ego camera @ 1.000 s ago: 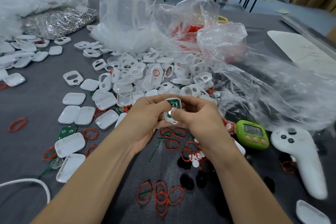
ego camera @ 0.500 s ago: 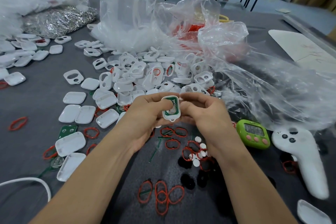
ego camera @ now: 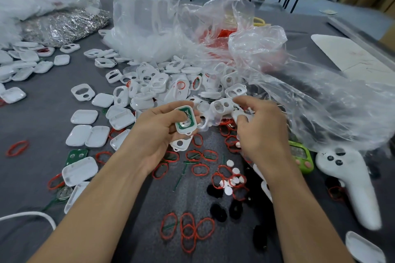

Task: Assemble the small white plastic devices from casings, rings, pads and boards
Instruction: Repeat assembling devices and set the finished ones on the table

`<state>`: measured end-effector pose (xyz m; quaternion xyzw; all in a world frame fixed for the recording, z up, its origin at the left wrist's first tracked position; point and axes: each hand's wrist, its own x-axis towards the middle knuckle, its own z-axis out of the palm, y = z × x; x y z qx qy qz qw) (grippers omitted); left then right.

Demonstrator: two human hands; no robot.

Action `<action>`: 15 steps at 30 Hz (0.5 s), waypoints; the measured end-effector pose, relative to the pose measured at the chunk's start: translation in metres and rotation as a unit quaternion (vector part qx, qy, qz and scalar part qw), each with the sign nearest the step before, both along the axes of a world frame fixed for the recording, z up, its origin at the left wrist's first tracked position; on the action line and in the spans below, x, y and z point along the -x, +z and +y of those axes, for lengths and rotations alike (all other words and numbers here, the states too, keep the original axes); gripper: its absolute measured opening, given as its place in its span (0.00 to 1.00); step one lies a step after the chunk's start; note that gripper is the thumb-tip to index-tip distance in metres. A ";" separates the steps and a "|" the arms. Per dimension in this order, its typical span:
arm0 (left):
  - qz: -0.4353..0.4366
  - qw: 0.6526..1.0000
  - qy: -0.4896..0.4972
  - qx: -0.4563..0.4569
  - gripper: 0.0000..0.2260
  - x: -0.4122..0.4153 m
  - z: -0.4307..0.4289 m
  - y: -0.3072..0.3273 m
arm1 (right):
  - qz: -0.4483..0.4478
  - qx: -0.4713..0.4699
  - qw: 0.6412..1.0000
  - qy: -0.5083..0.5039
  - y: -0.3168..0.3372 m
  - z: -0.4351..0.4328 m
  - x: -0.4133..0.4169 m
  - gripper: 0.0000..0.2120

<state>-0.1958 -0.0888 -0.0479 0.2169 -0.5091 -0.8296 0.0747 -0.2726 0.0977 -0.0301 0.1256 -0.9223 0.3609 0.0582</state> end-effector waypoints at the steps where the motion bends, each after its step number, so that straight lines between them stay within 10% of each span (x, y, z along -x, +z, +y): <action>1: 0.001 1.000 0.000 -0.004 0.12 0.000 -0.001 0.000 | -0.002 -0.008 1.000 0.008 0.003 -0.002 0.001 0.21; 15: -0.004 1.000 0.014 -0.008 0.12 0.000 -0.001 0.005 | -0.027 -0.205 0.978 -0.007 0.010 -0.008 0.024 0.06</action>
